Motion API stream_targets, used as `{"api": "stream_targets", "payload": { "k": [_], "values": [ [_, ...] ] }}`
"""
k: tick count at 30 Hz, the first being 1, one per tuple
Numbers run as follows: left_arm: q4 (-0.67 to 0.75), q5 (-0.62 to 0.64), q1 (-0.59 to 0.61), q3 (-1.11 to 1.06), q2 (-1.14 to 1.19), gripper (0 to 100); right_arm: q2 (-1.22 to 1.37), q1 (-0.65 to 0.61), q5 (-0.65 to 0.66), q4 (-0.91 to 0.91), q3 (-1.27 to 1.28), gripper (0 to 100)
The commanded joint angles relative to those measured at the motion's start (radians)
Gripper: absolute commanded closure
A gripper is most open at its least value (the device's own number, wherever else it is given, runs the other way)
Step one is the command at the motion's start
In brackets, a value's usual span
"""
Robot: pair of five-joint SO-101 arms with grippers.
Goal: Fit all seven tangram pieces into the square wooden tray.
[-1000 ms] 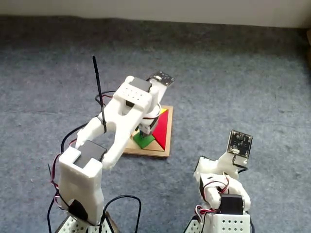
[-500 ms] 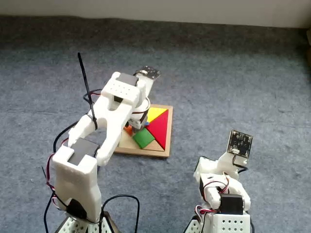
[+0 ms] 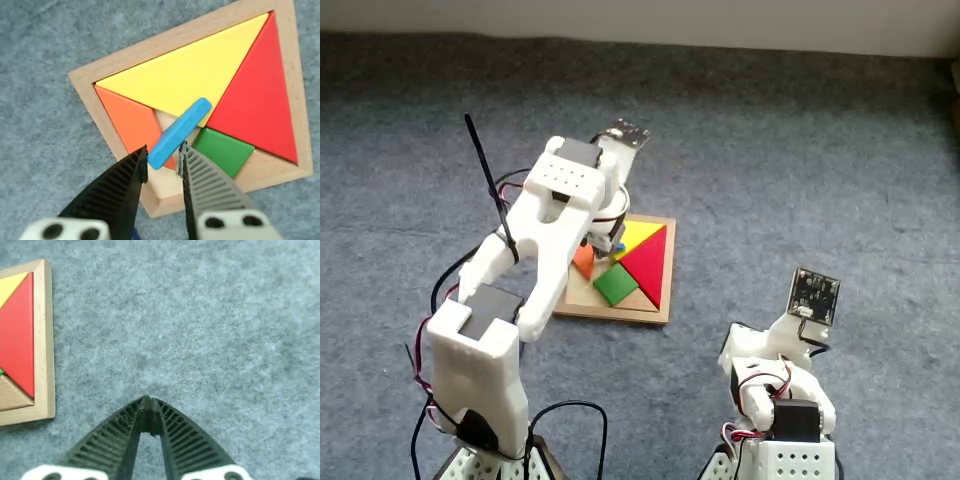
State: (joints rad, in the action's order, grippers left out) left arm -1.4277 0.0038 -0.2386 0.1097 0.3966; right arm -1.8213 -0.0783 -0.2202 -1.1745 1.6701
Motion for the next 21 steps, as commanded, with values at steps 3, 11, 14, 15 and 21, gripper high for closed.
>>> {"api": "stream_targets", "payload": {
  "k": [3,11,14,15,21],
  "values": [
    [-0.005,0.009,0.013,0.05,-0.008,87,-0.013,0.012,0.009,0.018,0.143,99.5],
    [0.002,0.009,0.013,0.042,-0.008,87,-0.013,0.012,0.009,0.018,0.143,99.5],
    [0.0,0.011,0.013,0.041,-0.008,85,-0.013,0.012,0.009,0.018,0.143,99.5],
    [-0.002,0.021,0.013,0.041,-0.007,83,-0.013,0.012,0.009,0.018,0.143,99.5],
    [0.002,0.155,0.071,0.048,-0.008,71,-0.013,0.012,0.009,0.018,0.143,99.5]
  ]
}}
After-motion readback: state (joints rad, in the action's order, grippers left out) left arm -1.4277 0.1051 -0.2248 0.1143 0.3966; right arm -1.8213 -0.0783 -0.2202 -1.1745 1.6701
